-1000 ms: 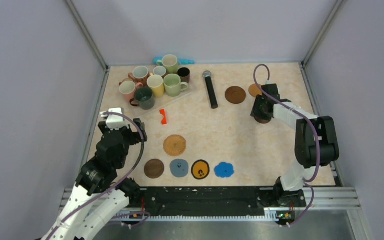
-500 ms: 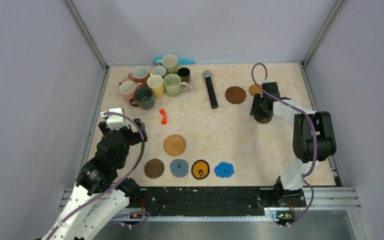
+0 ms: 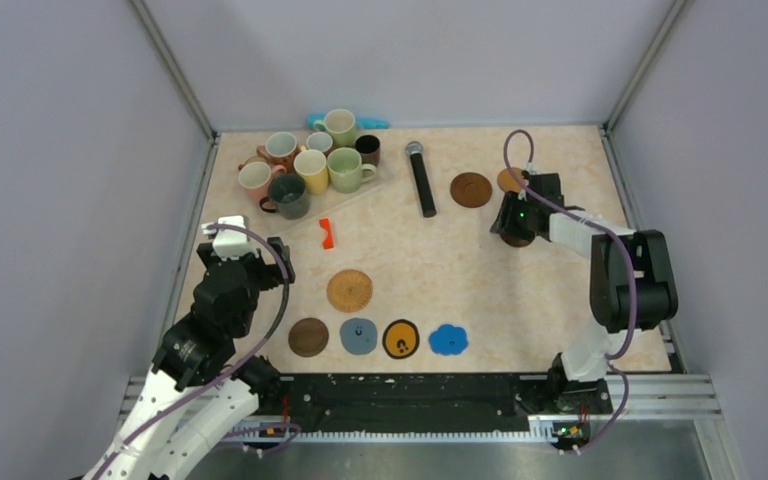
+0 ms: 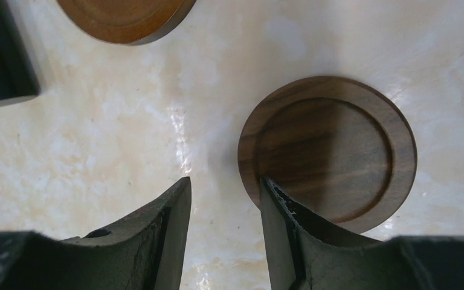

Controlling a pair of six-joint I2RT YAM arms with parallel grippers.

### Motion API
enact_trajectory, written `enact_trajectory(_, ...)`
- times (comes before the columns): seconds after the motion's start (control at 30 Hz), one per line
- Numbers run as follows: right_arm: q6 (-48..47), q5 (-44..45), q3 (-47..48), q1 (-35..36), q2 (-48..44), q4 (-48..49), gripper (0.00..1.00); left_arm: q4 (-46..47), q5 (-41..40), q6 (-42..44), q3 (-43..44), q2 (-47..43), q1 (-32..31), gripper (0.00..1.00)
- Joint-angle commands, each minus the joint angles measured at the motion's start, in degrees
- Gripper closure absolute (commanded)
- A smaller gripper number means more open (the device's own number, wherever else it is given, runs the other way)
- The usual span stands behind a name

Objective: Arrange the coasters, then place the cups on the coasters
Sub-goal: Move the coaster to the center of the board.

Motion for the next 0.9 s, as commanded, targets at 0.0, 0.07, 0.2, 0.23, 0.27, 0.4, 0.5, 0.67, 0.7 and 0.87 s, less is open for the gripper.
enact_trajectory(0.0,1.6,-7.6,-4.5,1.0,-2.4,-0.7,0.55,2.8,-0.4,0.6,-0.4,0.7,-0.1,0.04)
enact_trajectory(0.07,2.2,-8.7,-5.6,2.1,-3.2,-0.4,0.55,2.8,-0.4,0.6,-0.4,0.6,-0.1,0.04)
enact_trajectory(0.2,3.8,-9.9,-8.0,5.7,-4.9,0.9,0.55,2.8,-0.5,0.7,-0.4,0.6,-0.2,0.05)
enact_trajectory(0.23,4.3,-9.9,-8.5,7.0,-5.2,1.3,0.55,2.8,-0.6,0.6,-0.3,0.6,-0.1,0.05)
enact_trajectory(0.27,5.0,-9.8,-8.9,8.4,-5.3,1.6,0.55,2.8,-0.6,0.6,-0.4,0.6,-0.1,0.05)
enact_trajectory(0.4,8.0,-9.8,-10.6,14.8,-5.6,3.8,0.55,2.8,-0.6,0.6,-0.4,0.6,-0.1,0.05)
enact_trajectory(0.5,10.6,-9.5,-11.4,19.8,-5.5,6.0,0.55,2.7,-0.6,0.6,-0.4,0.5,-0.1,0.05)
enact_trajectory(0.67,14.2,-8.2,-10.7,27.9,-4.5,8.0,0.55,2.7,-0.5,0.6,-0.4,0.5,-0.2,0.05)
enact_trajectory(0.7,14.6,-7.9,-9.8,29.5,-4.0,8.0,0.55,2.7,-0.5,0.6,-0.3,0.6,-0.1,0.05)
enact_trajectory(0.87,16.3,-7.3,-6.0,35.9,-0.5,9.6,0.56,2.7,-0.5,0.6,-0.3,0.4,-0.1,0.05)
